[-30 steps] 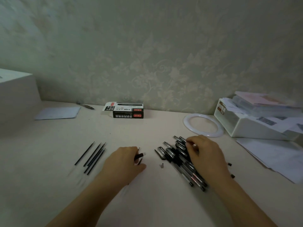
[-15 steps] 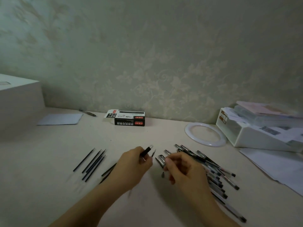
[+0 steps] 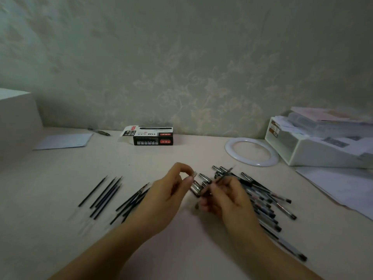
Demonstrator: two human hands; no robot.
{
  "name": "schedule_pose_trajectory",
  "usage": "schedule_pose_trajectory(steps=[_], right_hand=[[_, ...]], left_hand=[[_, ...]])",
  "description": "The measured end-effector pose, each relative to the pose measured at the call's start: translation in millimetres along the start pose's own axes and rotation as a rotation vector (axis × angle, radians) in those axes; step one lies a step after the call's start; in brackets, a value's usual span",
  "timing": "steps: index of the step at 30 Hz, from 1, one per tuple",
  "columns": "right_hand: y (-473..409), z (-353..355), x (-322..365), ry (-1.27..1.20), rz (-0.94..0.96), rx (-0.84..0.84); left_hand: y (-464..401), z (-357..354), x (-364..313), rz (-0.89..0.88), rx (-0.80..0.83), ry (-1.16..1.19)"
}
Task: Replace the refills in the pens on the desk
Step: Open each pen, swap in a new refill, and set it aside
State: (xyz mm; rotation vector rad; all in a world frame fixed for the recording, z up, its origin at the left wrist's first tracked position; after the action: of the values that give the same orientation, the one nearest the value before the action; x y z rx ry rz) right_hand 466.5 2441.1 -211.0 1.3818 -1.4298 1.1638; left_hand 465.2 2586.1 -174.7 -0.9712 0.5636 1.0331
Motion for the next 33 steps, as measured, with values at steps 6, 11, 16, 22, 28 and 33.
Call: schedule_pose_trajectory(steps=[6, 11, 16, 22, 28, 33], right_hand=[[-13.9, 43.7, 12.4, -0.216, 0.122, -0.183], [-16.3, 27.0, 2.7, -0.21, 0.101, -0.068], [-14.5, 20.6, 4.6, -0.176, 0.125, -0.02], [-11.5, 20.3, 6.9, -0.176, 0.11, -0.007], [-7.2, 9.8, 10.9, -0.004, 0.133, 0.07], [-2.4, -3.7, 12.5, 0.436, 0.224, 0.16]], left_hand=[[2.6, -4.6, -2.0, -0.028, 0.036, -0.155], [4.5, -6.3, -13.7, -0.087, 0.049, -0.241], [5.5, -9.4, -15.3, -0.106, 0.081, -0.206], [6.0, -11.4, -14.6, -0.109, 0.098, -0.161], [6.3, -13.2, -15.2, -0.135, 0.108, -0.146], [7.3, -13.2, -18.3, -0.146, 0.078, -0.181]])
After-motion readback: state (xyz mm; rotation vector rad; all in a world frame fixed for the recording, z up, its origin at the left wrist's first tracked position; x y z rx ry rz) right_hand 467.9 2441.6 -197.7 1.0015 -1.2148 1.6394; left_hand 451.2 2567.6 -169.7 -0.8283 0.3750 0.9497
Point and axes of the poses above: each hand's wrist, its own y-axis away from the middle knuckle, its own z-axis out of the back of the hand, x = y × z, the point moved 10 cm from there along -y, towards the middle knuckle
